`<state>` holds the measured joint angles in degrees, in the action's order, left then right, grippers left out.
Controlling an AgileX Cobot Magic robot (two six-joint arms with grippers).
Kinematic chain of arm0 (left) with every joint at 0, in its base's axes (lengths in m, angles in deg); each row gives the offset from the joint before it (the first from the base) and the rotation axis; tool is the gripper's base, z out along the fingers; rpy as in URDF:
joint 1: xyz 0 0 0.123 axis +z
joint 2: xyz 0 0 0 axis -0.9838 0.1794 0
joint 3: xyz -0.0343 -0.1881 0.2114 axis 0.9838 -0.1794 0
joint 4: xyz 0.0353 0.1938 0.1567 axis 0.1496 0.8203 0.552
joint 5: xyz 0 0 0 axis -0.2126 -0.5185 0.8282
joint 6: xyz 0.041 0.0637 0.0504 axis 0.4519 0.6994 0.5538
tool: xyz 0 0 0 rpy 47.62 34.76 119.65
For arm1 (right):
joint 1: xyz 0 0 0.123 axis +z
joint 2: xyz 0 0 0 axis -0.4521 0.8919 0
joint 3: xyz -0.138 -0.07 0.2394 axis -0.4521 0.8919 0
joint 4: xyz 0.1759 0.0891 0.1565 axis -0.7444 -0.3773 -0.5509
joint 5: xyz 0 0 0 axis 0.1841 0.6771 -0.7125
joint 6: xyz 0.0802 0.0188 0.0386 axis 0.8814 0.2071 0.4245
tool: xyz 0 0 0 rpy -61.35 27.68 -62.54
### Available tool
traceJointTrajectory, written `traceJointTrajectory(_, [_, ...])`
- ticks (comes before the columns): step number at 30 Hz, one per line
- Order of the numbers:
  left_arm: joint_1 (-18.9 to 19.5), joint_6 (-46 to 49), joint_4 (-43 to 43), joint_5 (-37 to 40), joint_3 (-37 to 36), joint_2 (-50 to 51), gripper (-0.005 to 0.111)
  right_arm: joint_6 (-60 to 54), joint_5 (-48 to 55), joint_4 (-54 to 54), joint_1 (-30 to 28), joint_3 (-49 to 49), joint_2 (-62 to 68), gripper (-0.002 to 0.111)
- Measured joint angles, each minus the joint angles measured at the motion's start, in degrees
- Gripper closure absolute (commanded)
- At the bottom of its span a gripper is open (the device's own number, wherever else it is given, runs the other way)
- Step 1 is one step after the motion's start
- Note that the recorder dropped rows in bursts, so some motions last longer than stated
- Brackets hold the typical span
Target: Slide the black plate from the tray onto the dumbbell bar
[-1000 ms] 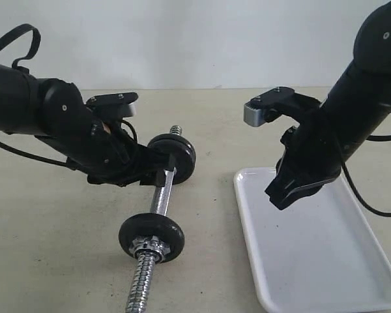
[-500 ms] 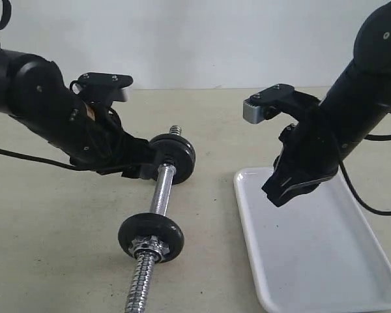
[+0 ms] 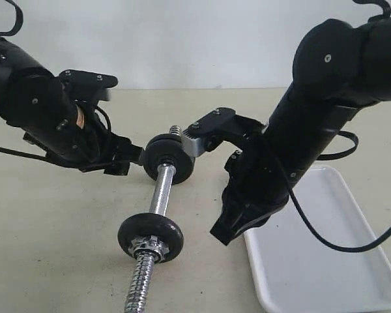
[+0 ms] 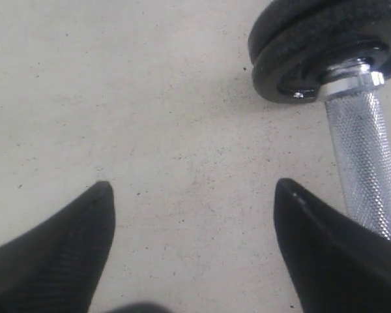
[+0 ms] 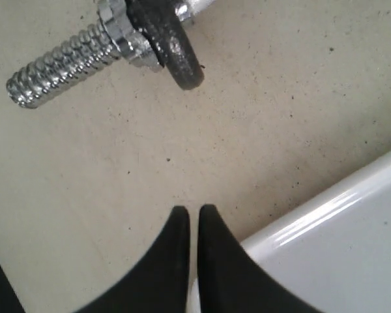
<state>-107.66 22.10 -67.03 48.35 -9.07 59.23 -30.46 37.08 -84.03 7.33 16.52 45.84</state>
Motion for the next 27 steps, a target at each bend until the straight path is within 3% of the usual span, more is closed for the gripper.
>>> traceJointTrajectory(7, [0.0,-1.2,-0.4,-0.3,-1.5,4.0,0.043,2.1,-1.8,0.0,0.1,0.0,0.0,0.109])
traceJointTrajectory(11, [0.0,-2.0,-0.8,-4.6,-3.7,5.8,0.043,2.4,-1.8,0.0,0.1,0.0,0.0,0.109])
traceJointTrajectory(27, [0.0,-4.4,-4.4,-10.6,-3.9,5.8,0.043,2.4,-3.6,0.1,0.1,0.0,0.0,0.109])
